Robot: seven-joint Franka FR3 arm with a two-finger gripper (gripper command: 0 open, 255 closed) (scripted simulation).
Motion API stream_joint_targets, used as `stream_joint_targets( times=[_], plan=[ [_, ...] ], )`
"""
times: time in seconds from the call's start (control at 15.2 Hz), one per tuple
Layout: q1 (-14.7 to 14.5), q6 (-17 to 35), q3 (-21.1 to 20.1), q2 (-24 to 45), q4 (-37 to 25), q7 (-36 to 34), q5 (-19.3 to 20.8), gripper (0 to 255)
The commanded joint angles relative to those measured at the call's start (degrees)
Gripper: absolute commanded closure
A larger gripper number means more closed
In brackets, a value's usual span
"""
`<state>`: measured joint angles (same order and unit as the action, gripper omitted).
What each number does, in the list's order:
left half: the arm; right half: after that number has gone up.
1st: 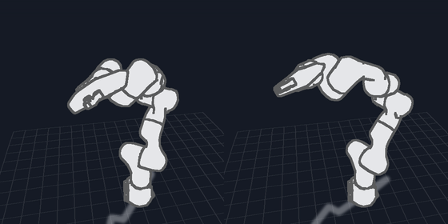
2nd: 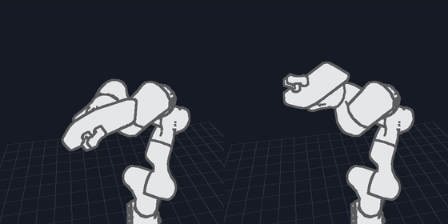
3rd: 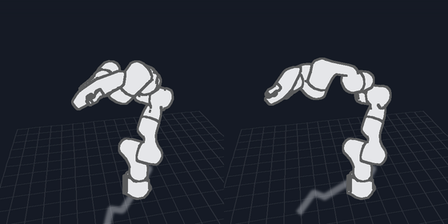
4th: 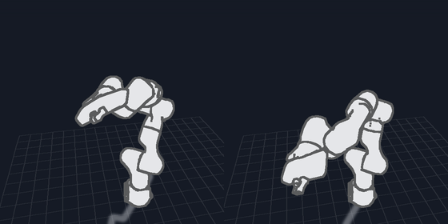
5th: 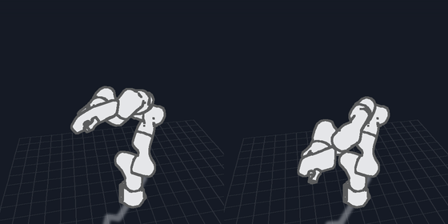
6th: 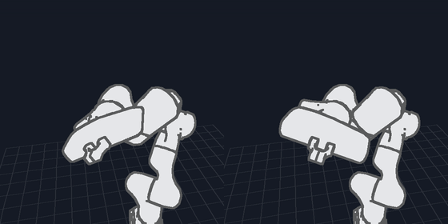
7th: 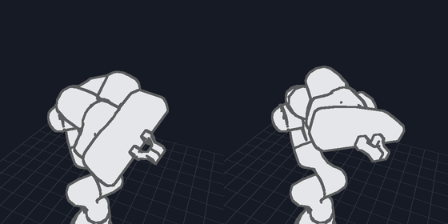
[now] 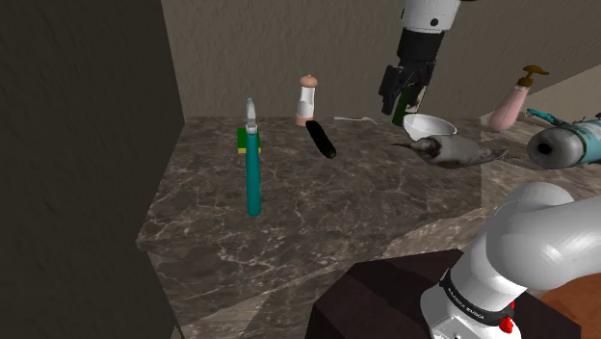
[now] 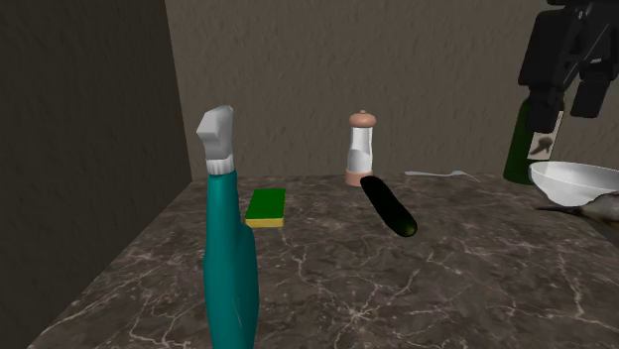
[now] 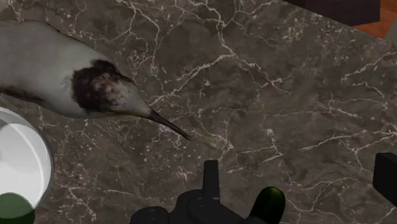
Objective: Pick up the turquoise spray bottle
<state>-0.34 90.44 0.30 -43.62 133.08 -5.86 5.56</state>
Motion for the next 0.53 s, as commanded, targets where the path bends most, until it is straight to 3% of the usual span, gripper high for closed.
stream_joint_targets(
  times=[0.0, 0.46],
  plan=[
    [0.0, 0.0, 0.0, 0.0, 0.0, 0.0, 0.0, 0],
    [-2.1, 0.6, -8.8, 5.5, -4.9, -11.0, -5.1, 0]
  ],
)
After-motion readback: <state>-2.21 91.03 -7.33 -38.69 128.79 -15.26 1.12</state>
